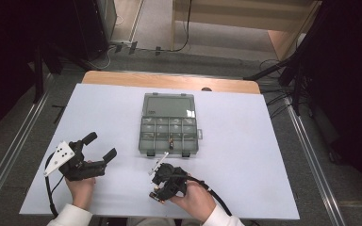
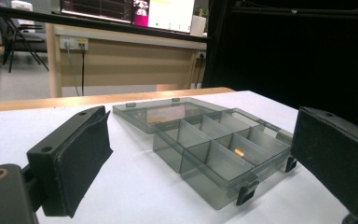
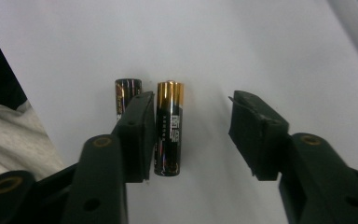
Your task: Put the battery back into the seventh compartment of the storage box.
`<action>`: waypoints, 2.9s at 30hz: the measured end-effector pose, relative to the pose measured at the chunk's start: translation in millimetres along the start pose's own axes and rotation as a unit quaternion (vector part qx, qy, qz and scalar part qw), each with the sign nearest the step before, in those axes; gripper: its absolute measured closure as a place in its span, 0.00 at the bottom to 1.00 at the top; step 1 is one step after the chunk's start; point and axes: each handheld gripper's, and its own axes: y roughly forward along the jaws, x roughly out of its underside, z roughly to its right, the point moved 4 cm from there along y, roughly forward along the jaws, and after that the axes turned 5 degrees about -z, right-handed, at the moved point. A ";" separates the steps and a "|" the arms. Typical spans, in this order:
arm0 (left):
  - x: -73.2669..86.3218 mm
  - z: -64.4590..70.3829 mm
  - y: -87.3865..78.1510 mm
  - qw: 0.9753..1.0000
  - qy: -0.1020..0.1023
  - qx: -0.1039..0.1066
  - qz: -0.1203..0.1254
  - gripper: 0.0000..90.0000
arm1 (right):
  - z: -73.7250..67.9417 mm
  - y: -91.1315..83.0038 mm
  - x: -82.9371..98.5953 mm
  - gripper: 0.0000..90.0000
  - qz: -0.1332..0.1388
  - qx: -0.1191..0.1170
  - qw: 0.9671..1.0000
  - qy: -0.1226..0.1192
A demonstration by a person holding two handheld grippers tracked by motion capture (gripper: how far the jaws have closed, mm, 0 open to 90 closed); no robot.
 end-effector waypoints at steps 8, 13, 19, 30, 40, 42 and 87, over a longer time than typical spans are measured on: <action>-0.2 0.2 -0.3 1.000 0.001 0.001 0.001 0.05 | -1.5 3.5 2.6 0.87 -0.026 -0.005 1.000 0.003; -0.2 0.0 -0.3 1.000 -0.001 0.000 0.001 0.05 | 3.1 1.9 3.1 0.87 -0.018 -0.005 0.999 0.032; -0.2 0.2 -0.2 1.000 0.000 0.001 0.000 0.05 | 13.8 -5.0 4.3 0.87 0.002 -0.028 0.998 0.059; 0.0 0.5 0.0 1.000 0.001 0.002 0.000 0.05 | 34.2 -21.3 3.3 0.87 0.072 -0.042 0.991 0.105; 0.4 0.4 0.5 1.000 0.001 0.002 -0.003 0.05 | 61.0 -28.1 1.1 0.87 0.144 -0.052 0.975 0.160; 0.3 0.2 0.4 1.000 0.001 0.002 -0.002 0.05 | 65.2 -28.7 0.5 0.87 0.154 -0.059 0.972 0.170; -0.2 0.9 0.0 1.000 0.003 0.003 0.001 0.05 | 127.0 -14.2 4.2 0.61 0.283 -0.156 0.861 0.394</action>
